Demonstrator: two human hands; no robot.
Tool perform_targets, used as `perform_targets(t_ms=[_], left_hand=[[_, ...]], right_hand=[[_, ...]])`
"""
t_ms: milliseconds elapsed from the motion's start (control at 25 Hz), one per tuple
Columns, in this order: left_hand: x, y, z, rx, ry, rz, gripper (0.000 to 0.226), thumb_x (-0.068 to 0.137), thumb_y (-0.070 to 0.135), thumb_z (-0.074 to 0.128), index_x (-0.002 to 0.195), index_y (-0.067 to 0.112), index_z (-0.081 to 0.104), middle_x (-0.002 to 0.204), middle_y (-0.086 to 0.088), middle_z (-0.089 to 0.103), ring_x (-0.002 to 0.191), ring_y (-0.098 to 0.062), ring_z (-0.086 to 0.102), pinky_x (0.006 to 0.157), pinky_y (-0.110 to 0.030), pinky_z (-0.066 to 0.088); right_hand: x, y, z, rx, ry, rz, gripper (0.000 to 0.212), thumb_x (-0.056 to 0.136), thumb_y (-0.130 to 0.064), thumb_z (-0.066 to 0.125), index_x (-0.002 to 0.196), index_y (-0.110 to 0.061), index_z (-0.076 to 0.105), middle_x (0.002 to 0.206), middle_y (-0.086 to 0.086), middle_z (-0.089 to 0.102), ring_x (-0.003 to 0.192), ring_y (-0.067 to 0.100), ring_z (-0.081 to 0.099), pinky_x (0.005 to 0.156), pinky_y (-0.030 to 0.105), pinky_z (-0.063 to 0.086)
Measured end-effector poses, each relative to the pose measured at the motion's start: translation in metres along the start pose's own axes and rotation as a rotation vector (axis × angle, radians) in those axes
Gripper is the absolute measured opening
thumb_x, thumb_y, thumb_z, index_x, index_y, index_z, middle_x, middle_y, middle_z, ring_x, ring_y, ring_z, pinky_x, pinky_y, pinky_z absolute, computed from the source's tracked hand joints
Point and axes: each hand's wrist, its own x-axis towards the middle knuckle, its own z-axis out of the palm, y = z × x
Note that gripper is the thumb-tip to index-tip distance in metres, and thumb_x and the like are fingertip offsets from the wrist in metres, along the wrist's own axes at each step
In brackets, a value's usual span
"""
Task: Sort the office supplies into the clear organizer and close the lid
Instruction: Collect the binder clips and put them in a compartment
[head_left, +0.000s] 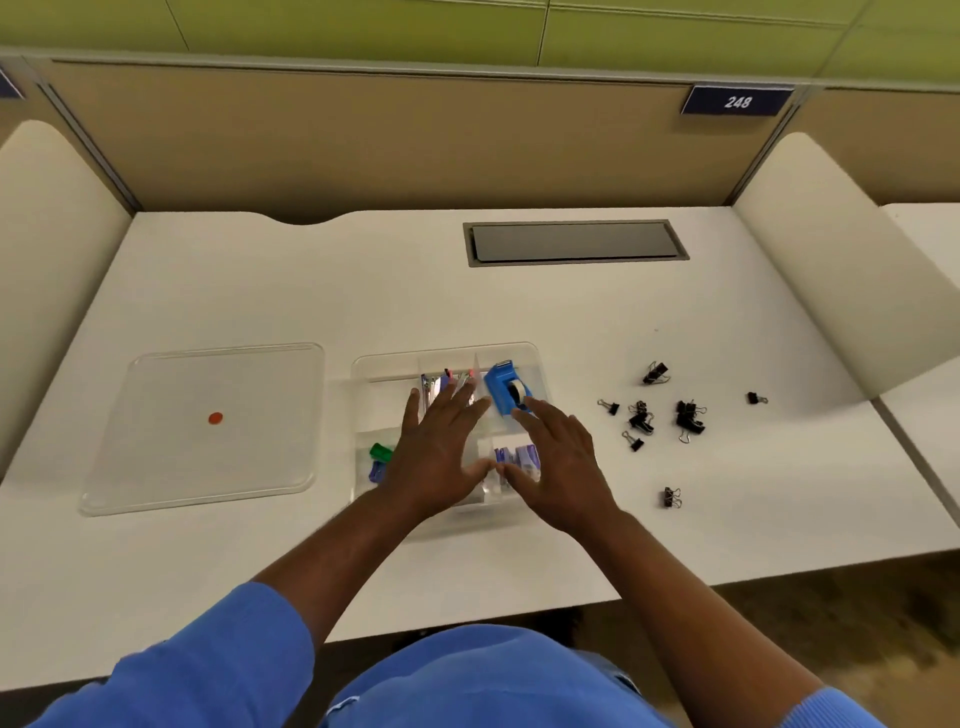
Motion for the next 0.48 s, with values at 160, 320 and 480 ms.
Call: perform_targets(t_ms=[160, 320, 480], left_hand=[[0.049, 0.051, 0.023, -0.030, -0.018, 0.050, 0.080, 0.087, 0.059, 0.062, 0.155, 0.028, 0.030, 0.166, 0.006, 0.014, 0.155, -0.013, 0.005, 0.124, -0.050, -0.005], [0.097, 0.104, 0.053, -0.097, -0.068, 0.098, 0.083, 0.086, 0.052, 0.068, 0.156, 0.027, 0.029, 0.167, 0.004, 0.015, 0.154, -0.015, 0.011, 0.124, -0.036, -0.001], [0.136, 0.148, 0.087, -0.165, -0.235, 0.004, 0.091, 0.084, 0.055, 0.069, 0.158, 0.031, 0.020, 0.168, 0.008, 0.007, 0.153, -0.011, 0.013, 0.121, -0.033, 0.021]], right_hand=[[-0.004, 0.066, -0.032, -0.014, 0.046, 0.057, 0.072, 0.089, -0.055, 0.065, 0.149, -0.024, 0.042, 0.160, -0.004, 0.033, 0.147, 0.019, 0.031, 0.118, 0.047, 0.028], [-0.004, 0.139, -0.061, -0.011, 0.028, 0.143, 0.077, 0.083, -0.054, 0.072, 0.148, -0.023, 0.044, 0.159, -0.003, 0.035, 0.146, 0.019, 0.034, 0.114, 0.045, 0.035], [-0.003, 0.213, -0.083, -0.014, -0.046, 0.259, 0.082, 0.080, -0.054, 0.073, 0.150, -0.024, 0.040, 0.160, -0.003, 0.033, 0.146, 0.020, 0.031, 0.110, 0.044, 0.040]])
